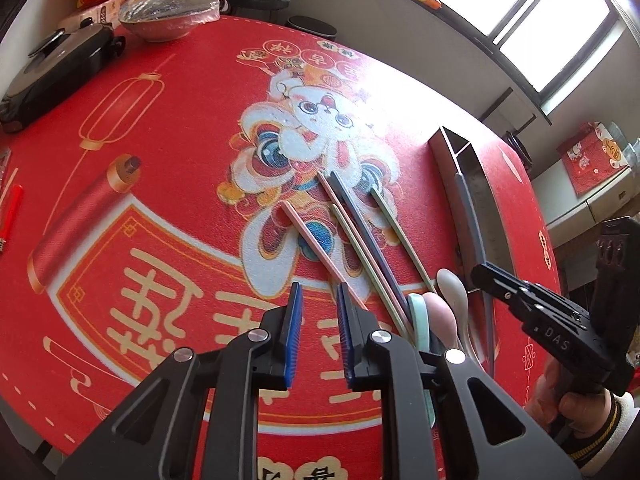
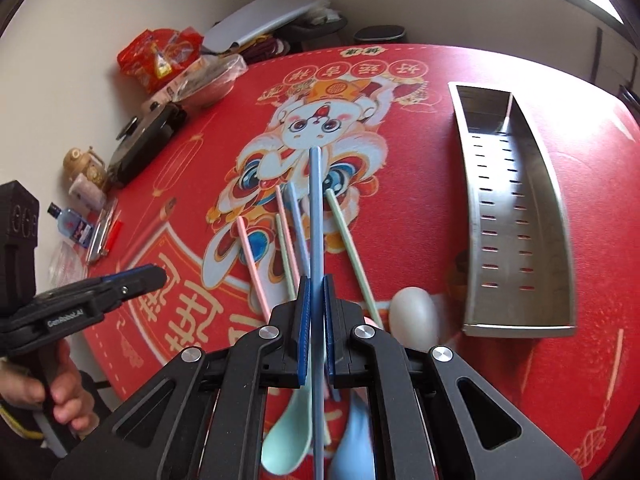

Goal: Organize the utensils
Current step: 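Grasp a blue chopstick with the right gripper while the left grasps a pink chopstick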

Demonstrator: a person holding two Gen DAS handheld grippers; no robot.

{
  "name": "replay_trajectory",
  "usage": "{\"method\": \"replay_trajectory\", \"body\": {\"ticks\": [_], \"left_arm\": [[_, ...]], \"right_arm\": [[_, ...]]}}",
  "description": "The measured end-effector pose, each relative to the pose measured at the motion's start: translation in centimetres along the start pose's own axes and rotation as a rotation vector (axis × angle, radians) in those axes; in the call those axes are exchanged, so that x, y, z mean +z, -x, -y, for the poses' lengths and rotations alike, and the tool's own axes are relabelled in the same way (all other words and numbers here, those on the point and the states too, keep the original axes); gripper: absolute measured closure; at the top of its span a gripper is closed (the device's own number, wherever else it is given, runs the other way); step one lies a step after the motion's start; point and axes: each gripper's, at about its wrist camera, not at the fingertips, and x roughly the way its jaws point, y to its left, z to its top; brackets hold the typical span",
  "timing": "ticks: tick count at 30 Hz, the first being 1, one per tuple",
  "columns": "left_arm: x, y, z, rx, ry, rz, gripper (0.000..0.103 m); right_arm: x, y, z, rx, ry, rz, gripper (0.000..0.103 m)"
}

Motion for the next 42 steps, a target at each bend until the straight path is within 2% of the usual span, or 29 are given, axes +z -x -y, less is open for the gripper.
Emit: {"method": "replay_trajectory", "body": {"ticks": [7, 13, 18, 26, 29, 37, 40, 42], "left_arm": [[0.0, -3.8, 2.7, 0.025, 0.034, -0.07, 0.086], [0.2, -6.8, 3.4, 0.144, 0.066, -0.095, 0.086], [0.2, -8.4, 3.6, 0.191, 0.08, -0.111, 0.086], [0.2, -9.2, 4.8, 0.256, 0.054, -0.102, 0.084], [0.3, -9.3, 4.9, 0.267, 0.023, -0.096, 0.09], [2.3, -9.7, 3.4, 0.271, -0.037, -0.073, 0.092], [3.6, -10.0, 2.4, 0.302, -0.038, -0.062, 0.093], [4.2, -10.0, 1.8, 0.295, -0.025, -0.057, 0.093]], "right_arm": [[0.7, 3.4, 4.8, -0.028, -0.041, 0.071, 0.097], [1.3, 5.2, 8.0, -0.009, -0.066, 0.11, 0.097], [1.7, 5.7, 10.3, 0.002, -0.082, 0.122, 0.097], [2.3, 5.4, 11.8, 0.012, -0.092, 0.126, 0.097], [2.5, 5.2, 11.8, 0.017, -0.094, 0.124, 0.097], [2.3, 4.9, 11.7, 0.02, -0.098, 0.115, 0.097], [2.4, 4.9, 11.7, 0.017, -0.1, 0.113, 0.097], [2.3, 4.9, 11.6, 0.015, -0.099, 0.114, 0.097]]}}
